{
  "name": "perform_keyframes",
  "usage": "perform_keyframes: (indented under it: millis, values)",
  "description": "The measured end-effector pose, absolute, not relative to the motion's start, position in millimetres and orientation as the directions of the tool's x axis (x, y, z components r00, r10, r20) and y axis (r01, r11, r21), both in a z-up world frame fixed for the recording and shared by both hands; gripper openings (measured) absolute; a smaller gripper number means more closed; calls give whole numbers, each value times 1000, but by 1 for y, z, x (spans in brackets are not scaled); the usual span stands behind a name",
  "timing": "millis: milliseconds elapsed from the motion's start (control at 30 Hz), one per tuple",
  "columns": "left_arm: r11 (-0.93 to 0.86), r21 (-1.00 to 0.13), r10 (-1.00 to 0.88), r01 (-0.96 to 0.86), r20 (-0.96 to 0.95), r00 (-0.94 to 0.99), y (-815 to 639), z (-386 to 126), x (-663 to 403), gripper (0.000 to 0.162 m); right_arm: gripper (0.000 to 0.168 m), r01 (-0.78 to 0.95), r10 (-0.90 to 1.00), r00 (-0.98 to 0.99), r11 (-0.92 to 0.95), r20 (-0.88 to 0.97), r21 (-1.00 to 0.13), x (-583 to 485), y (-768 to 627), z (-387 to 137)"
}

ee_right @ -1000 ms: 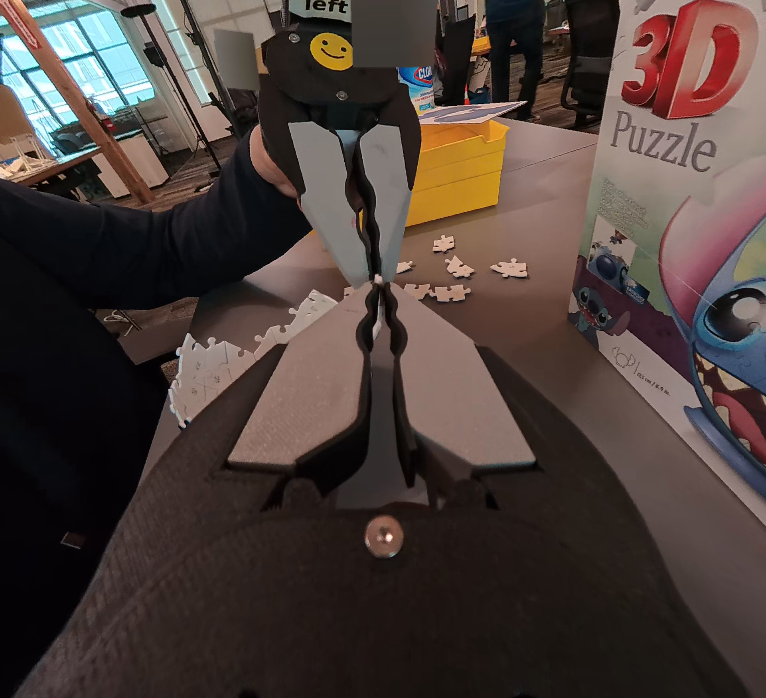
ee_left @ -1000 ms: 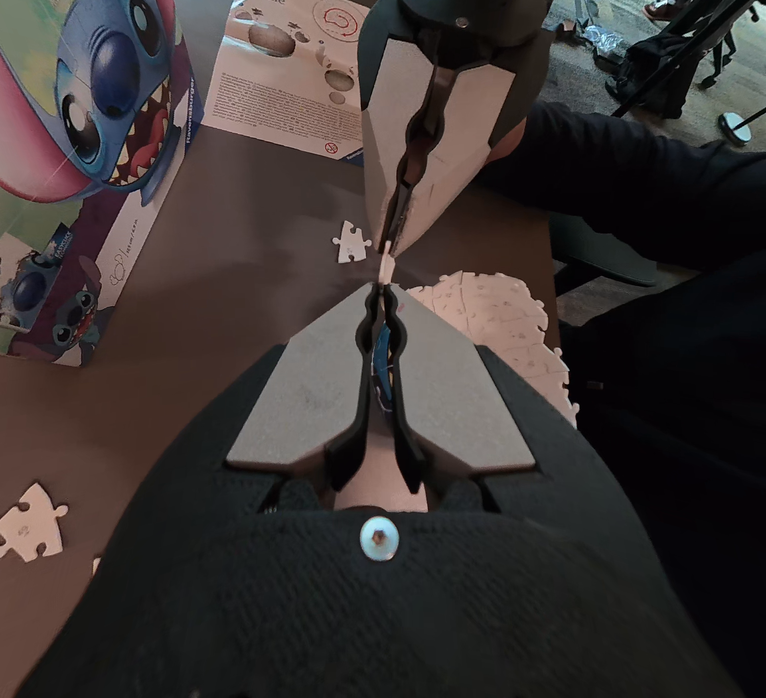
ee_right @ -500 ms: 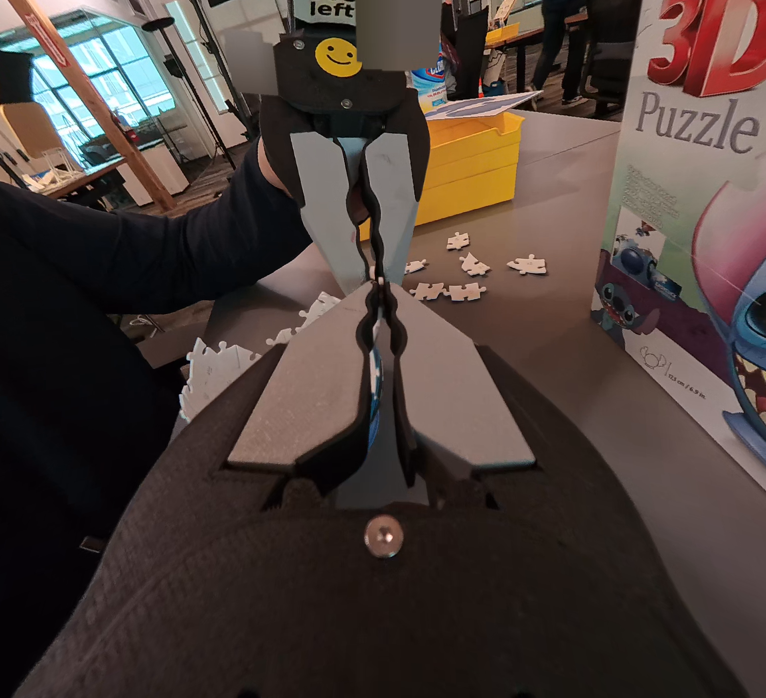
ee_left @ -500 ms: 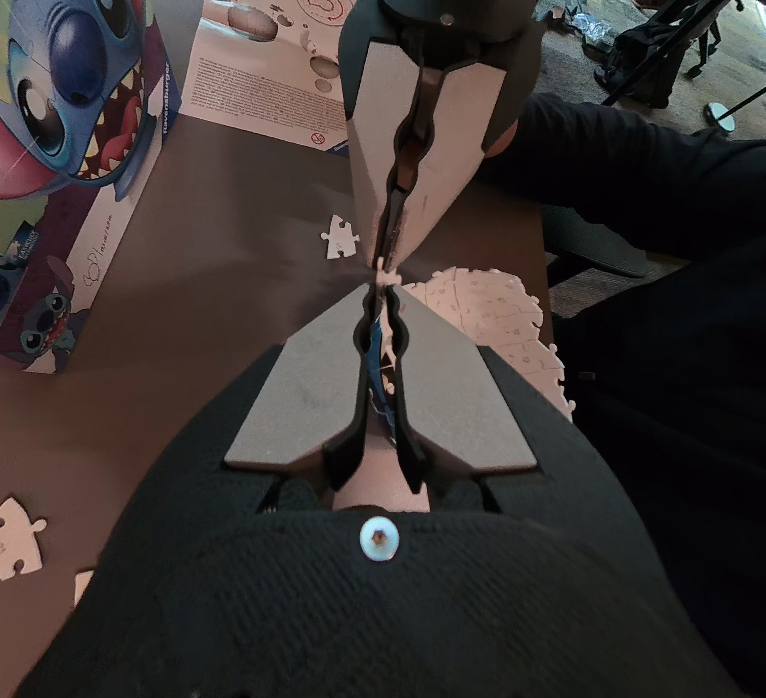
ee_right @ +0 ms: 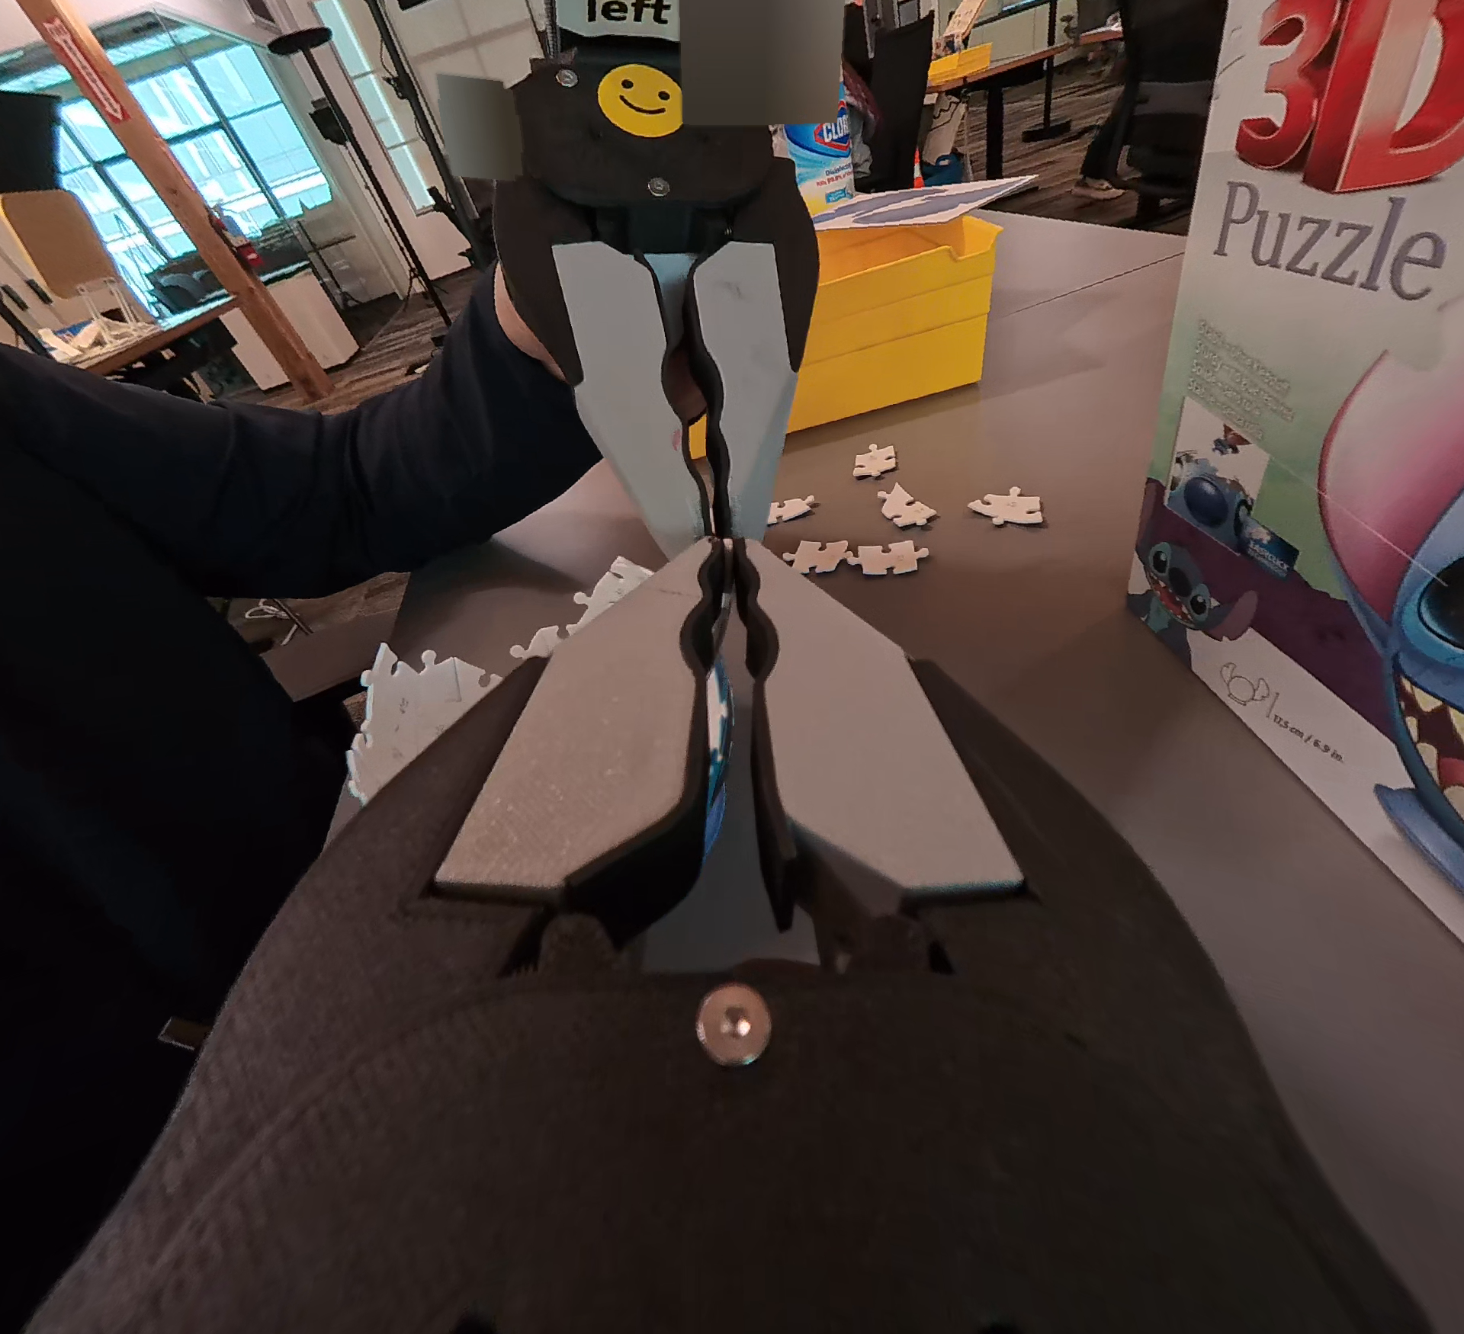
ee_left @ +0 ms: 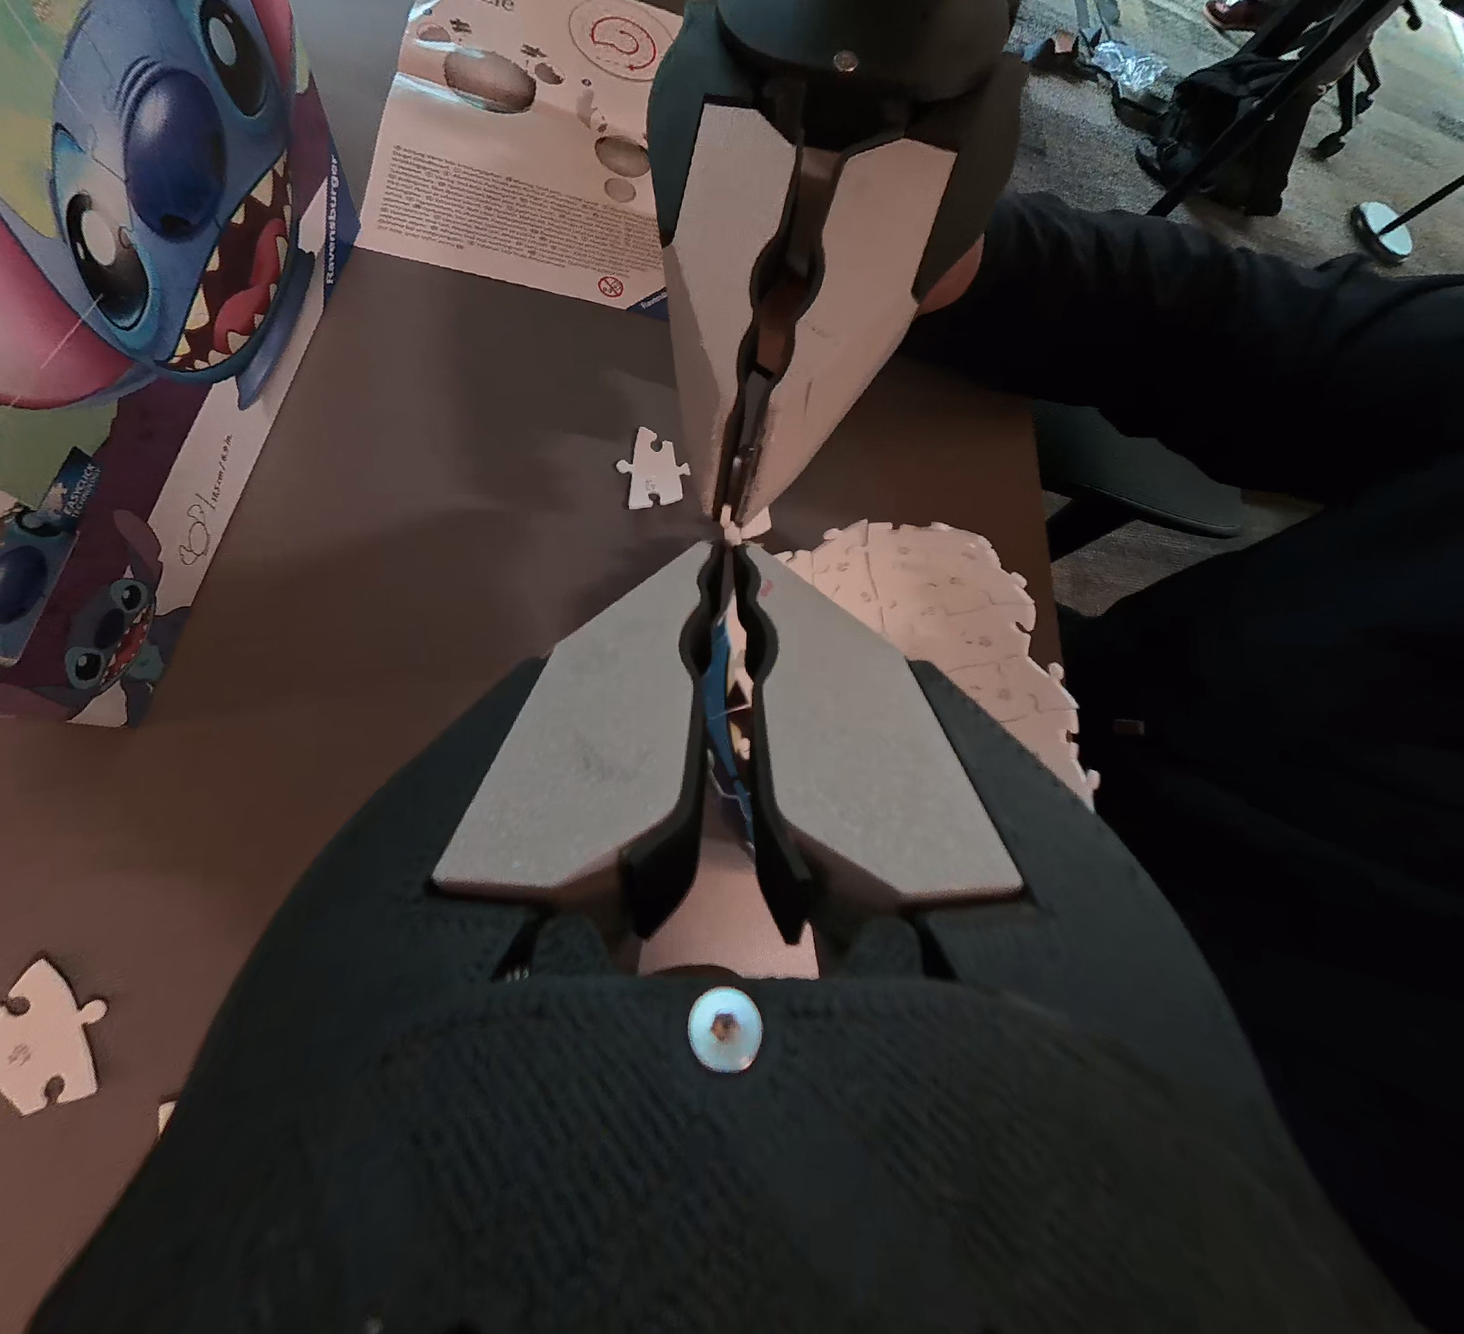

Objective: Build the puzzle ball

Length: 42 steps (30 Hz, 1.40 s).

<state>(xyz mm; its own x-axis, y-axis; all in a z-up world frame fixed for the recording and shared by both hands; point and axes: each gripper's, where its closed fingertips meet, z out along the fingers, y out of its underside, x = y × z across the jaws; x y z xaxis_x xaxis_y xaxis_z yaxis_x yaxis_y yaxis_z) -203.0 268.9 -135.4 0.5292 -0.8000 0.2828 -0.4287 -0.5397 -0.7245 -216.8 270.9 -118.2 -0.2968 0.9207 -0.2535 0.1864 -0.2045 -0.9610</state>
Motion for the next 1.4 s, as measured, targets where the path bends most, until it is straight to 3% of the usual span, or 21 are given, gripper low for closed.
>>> perform_keyframes:
  millis: [633, 867, 1133, 1400]
  values:
    - [-527, -730, -804, -435, 262, 534, 269, -136, -203, 0, 0, 190, 906, -314, -232, -283, -954, -217, 269, -118]
    - [-526, -752, -790, -397, 259, 556, 270, -128, -209, 0, 9, 184, 892, -320, -271, -319, -945, -212, 274, -115]
    - [-537, -740, -780, -406, 252, 573, 258, -135, -212, 0, 0, 273, 922, -314, -139, -225, -952, -215, 260, -131]
    - [-512, -612, -806, -603, 100, 583, 241, -155, -218, 2, 0, 327, 944, -316, 13, -96, -945, -218, 249, -147]
